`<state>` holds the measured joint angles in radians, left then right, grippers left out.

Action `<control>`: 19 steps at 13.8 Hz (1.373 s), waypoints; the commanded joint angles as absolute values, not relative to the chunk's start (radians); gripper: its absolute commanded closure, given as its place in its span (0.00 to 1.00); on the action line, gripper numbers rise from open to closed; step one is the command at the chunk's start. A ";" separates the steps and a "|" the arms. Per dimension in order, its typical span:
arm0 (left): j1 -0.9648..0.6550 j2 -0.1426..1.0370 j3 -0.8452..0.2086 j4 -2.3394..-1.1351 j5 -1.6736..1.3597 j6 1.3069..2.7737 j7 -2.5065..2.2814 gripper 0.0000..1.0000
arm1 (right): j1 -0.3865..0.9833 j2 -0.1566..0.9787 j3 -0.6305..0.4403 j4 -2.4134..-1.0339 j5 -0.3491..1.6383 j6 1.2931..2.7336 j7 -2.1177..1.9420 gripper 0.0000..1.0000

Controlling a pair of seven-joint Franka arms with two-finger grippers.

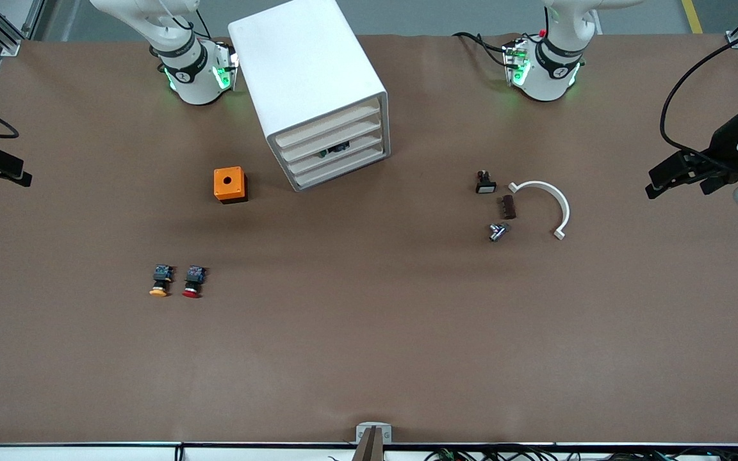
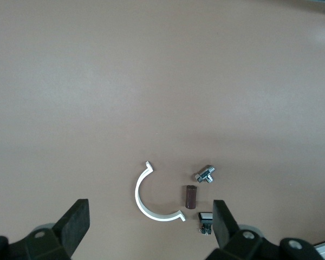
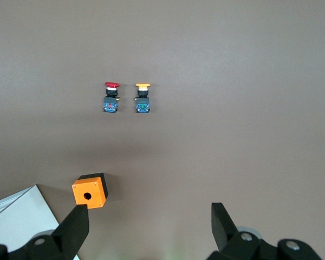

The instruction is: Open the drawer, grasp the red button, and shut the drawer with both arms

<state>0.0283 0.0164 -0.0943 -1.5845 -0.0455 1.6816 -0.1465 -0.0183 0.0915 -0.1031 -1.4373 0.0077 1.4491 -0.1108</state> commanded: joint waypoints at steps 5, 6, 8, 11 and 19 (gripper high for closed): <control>0.029 0.006 -0.106 -1.562 -0.032 1.667 -0.146 0.00 | -0.028 0.018 -0.092 -1.482 0.021 1.410 -0.106 0.00; 0.029 0.006 -0.106 -1.563 -0.032 1.667 -0.146 0.00 | -0.029 0.006 -0.092 -1.495 0.021 1.411 -0.107 0.00; 0.029 0.006 -0.106 -1.562 -0.032 1.651 -0.144 0.00 | -0.031 -0.024 -0.094 -1.538 0.021 1.419 -0.109 0.00; 0.028 0.006 -0.106 -1.563 -0.032 1.646 -0.144 0.00 | -0.023 -0.043 -0.092 -1.559 0.021 1.424 -0.109 0.00; 0.028 0.006 -0.107 -1.562 -0.032 1.646 -0.150 0.00 | -0.021 -0.107 -0.094 -1.651 0.003 1.496 -0.121 0.00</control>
